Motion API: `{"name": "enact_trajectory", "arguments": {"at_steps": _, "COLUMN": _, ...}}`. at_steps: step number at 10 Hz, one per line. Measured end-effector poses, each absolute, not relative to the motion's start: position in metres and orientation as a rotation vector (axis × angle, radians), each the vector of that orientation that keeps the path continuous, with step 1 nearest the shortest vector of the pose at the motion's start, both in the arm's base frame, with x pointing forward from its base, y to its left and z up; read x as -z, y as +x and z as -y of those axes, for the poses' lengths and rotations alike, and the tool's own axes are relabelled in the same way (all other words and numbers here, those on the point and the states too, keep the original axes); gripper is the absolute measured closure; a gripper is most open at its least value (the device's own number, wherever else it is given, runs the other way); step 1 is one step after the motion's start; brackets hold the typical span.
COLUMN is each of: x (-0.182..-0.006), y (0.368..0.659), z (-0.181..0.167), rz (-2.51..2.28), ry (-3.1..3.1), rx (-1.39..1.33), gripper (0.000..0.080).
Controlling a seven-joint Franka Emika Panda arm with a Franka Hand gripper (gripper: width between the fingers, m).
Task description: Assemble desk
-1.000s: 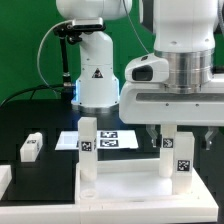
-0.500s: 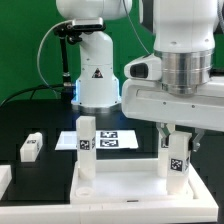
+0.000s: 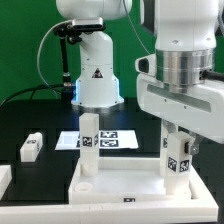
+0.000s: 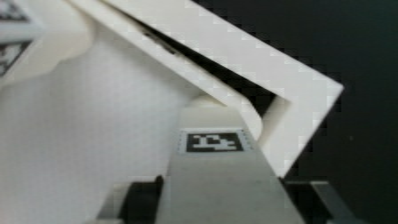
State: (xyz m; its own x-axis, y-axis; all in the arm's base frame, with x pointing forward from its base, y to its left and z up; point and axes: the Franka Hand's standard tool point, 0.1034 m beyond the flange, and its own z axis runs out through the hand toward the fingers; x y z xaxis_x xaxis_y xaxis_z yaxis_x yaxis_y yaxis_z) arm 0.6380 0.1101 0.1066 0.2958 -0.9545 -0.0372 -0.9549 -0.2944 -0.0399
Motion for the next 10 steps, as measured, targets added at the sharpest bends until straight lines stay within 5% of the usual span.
{"name": "enact_trajectory", "arguments": {"at_steps": 8, "x": -0.1061, "y": 0.6413, "z": -0.1114, "rz": -2.429, "ry": -1.75, "rx": 0.041, "gripper": 0.0506}}
{"name": "enact_trajectory", "arguments": {"at_steps": 10, "x": -0.1043, "y": 0.6407, "z": -0.1123, "rz": -2.423, "ry": -1.761, "rx": 0.041, "gripper": 0.0244}}
